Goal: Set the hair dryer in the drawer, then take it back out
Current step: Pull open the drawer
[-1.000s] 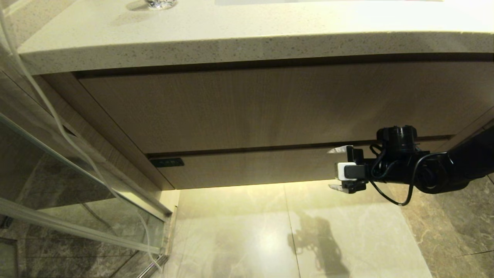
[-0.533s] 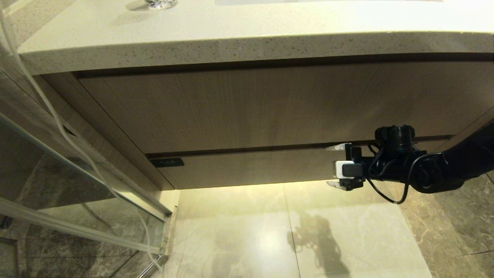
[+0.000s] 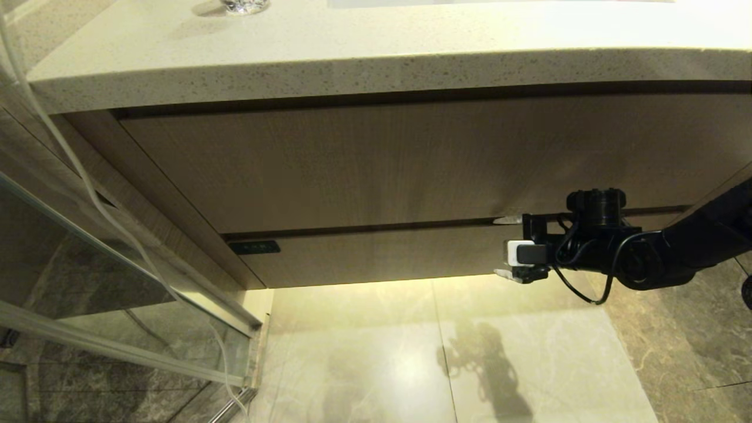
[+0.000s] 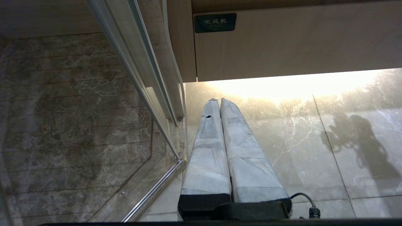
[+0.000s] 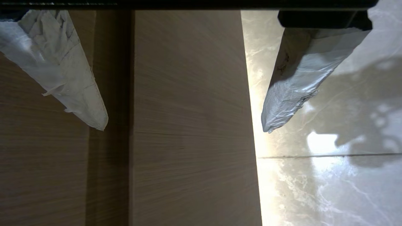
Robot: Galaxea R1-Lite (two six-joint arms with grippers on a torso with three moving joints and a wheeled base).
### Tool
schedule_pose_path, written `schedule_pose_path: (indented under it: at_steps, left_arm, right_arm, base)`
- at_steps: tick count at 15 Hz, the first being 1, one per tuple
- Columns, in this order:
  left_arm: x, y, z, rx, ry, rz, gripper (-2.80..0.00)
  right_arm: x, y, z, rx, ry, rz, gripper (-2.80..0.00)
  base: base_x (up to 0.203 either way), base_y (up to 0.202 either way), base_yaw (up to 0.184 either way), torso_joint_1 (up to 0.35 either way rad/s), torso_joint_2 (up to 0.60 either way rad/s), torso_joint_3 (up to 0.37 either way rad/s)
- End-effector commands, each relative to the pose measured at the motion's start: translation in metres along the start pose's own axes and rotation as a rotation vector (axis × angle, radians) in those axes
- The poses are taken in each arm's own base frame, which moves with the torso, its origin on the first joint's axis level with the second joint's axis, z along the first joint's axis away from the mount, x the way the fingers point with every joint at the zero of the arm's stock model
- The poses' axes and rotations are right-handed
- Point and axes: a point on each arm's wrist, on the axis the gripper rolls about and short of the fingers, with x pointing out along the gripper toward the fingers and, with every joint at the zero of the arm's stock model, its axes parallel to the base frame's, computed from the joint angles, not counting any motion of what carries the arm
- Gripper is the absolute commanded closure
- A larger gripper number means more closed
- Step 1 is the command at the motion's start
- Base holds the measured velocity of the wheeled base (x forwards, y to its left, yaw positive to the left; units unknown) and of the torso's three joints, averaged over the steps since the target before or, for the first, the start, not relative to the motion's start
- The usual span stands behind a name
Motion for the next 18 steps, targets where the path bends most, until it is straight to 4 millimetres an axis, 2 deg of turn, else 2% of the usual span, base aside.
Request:
schedule_pose_path:
  at_steps: [1,6,18]
  left_arm:
    - [0.000,0.000,0.000,0.000,0.001,0.000,0.00]
    - [0.000,0.000,0.000,0.000,0.001,0.002,0.00]
    - [0.000,0.000,0.000,0.000,-0.001,0.002,0.00]
  right_arm:
    - [0.004,0.004,-0.007,-0.001,0.006,0.006,-2.80]
    - [0.014,0.005,-0.014,0.021,0.074,-0.002,-2.80]
    - [0.028,0.009,-0.021,0.034,0.067,-0.038,-2.80]
  base:
    - [0.000,0.000,0.000,0.000,0.00,0.000]
    - [0.000,0.000,0.000,0.000,0.00,0.000]
    - [0.000,0.000,0.000,0.000,0.00,0.000]
